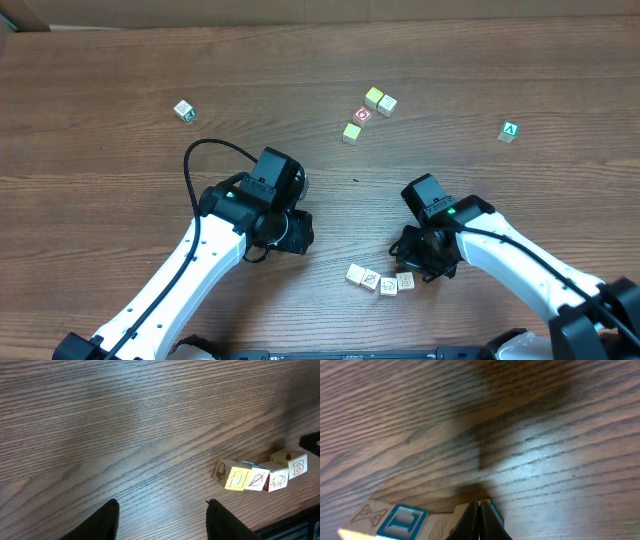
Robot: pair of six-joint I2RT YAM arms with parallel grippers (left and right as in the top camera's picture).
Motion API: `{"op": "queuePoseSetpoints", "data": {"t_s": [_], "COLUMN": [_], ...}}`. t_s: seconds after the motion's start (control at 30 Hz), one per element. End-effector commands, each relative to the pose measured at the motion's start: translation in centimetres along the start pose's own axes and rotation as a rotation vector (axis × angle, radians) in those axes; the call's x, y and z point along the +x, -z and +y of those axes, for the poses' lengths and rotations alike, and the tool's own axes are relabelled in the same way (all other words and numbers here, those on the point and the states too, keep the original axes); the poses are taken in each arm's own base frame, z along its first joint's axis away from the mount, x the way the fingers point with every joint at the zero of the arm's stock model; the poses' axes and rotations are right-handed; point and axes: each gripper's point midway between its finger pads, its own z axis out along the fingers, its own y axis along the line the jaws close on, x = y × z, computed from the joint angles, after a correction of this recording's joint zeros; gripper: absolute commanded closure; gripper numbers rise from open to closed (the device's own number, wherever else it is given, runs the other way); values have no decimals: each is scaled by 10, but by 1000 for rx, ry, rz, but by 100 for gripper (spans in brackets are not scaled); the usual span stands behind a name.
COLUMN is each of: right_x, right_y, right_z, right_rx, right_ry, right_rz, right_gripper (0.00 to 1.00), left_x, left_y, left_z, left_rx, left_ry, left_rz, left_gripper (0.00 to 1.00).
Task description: Flip 4 blocks
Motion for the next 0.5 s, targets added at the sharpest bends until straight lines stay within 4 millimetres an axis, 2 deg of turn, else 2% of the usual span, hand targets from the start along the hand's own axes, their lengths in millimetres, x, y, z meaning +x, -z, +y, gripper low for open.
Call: {"op": "queuePoseSetpoints", "data": {"t_s": [0.0, 0.13, 0.47], "right_x": [2, 7, 15], "right_y": [-7, -7, -6], "right_z": [-4, -1, -7], "right_rx": [24, 6, 31], "right_ry": [3, 33, 24], "right_rz": [16, 42, 76], "right_gripper": [96, 96, 96], "left_x": [5, 5, 5], "left_y": [-3, -3, -3], "left_z": [0, 0, 0], "left_rx": [13, 13, 12], "left_ry": [-11, -11, -10], "left_rz": [20, 19, 23], "left_gripper": [52, 52, 52]}}
